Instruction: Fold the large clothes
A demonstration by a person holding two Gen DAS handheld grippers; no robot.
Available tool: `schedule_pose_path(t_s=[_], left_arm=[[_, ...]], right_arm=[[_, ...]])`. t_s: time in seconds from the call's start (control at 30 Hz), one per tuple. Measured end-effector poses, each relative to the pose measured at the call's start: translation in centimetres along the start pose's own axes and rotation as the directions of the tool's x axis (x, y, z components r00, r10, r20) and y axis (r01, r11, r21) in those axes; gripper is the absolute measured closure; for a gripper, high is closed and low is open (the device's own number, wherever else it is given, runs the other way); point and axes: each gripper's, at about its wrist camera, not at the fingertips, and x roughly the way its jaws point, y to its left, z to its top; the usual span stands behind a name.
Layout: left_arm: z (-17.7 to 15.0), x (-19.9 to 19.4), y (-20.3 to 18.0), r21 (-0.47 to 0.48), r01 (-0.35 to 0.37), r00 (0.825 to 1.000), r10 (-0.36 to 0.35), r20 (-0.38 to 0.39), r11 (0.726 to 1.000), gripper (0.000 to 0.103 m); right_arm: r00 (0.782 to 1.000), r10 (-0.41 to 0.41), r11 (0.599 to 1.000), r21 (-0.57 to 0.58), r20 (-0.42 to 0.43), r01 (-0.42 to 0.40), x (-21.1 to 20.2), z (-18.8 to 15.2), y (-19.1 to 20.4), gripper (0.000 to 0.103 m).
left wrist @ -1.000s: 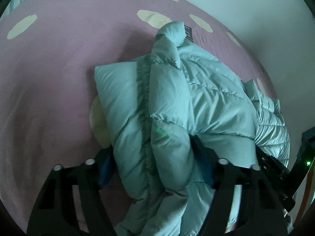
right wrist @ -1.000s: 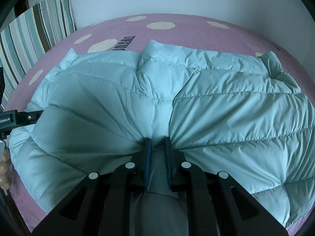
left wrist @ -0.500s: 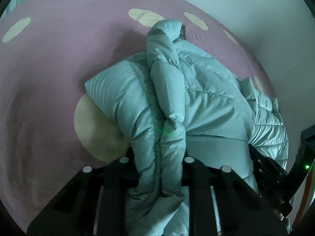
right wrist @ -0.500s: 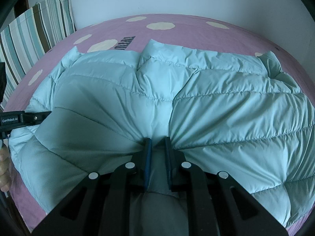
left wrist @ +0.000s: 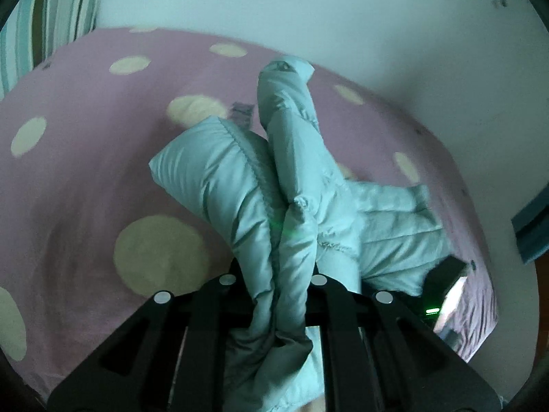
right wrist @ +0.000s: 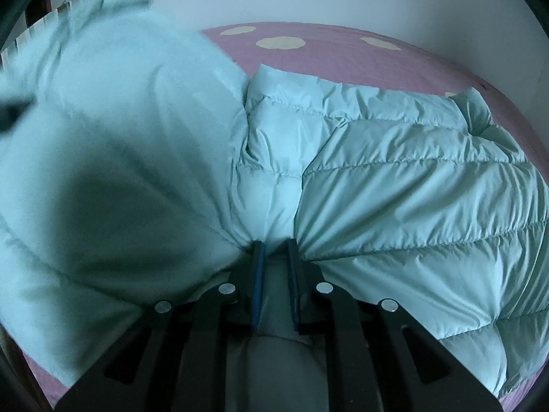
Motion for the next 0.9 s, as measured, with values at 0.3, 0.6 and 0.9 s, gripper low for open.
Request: schedule_pose_path(t_s=[0.3, 0.6, 0.9], left_arm=[[1.1, -1.3, -7.4, 0.088, -0.029, 0.999, 0.026, 0.042, 0.996, 0.093], [-0.1, 1.5, -14.5, 0.184, -0.054, 0.998, 0.047, 0.041, 0.981, 0.093], [-2.7, 9.1, -20.2, 0.271, -0.052, 0.996, 0.071, -0.059, 0.961, 0.093]], right_arm=[[0.998, 0.009, 0.999, 0.041, 0.068, -0.012, -4.5, 0.8, -4.1, 0.086], [0.991, -0.098, 0.985, 0.148, 0.092, 0.083, -8.4, -1.7, -13.7, 0.086], [0.993, -0.106, 0.976, 0.198, 0.046, 0.095, -6.3, -3.9, -18.9, 0.086]])
